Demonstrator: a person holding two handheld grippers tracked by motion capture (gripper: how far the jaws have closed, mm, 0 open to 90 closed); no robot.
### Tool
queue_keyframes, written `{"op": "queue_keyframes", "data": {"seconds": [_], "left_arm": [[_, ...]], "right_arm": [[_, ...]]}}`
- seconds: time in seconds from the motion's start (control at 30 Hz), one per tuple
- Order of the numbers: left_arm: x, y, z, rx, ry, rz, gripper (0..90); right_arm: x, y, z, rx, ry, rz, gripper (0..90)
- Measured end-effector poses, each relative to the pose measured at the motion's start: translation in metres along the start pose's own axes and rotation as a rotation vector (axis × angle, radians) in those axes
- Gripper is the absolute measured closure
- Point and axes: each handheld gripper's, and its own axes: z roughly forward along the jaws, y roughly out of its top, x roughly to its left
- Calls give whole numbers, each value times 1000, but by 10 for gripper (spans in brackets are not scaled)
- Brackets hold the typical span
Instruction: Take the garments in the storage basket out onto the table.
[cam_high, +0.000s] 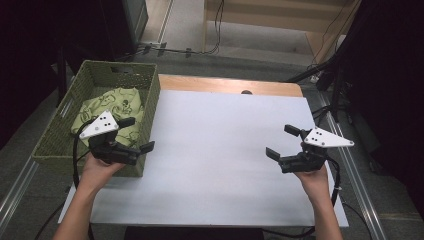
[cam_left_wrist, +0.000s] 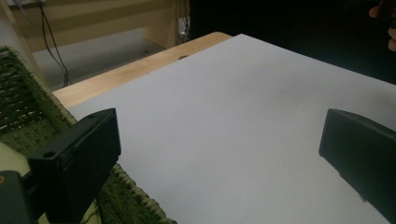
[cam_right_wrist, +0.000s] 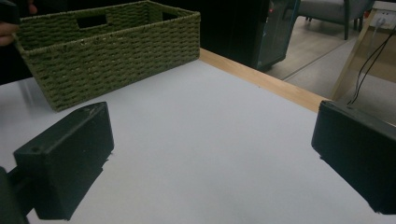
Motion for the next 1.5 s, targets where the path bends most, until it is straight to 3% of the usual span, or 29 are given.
{"op": "queue_keyframes", "data": {"seconds": [0.17,0.27,0.4,0.73,1.0,1.2,1.3,1.5], "left_arm": [[0,1,0,4,-1,-2,0],[0,1,-1,6,19,10,0],[3,3,-4,13,7,13,0],[17,12,-11,43,65,28,0],[33,21,-15,111,135,46,0],[48,23,-13,162,152,29,0],[62,22,-7,224,178,14,0],[84,25,0,299,213,-10,0]], "right_arm": [[-3,-1,-1,-2,2,8,0],[-1,-1,0,4,1,2,0],[-1,-1,-2,10,1,-2,0],[-4,0,-6,-4,1,1,0],[-3,-1,-3,6,8,-4,0],[-1,-1,0,13,15,-9,0],[-2,-1,1,15,15,-10,0],[-2,-2,3,24,17,-10,0]]}}
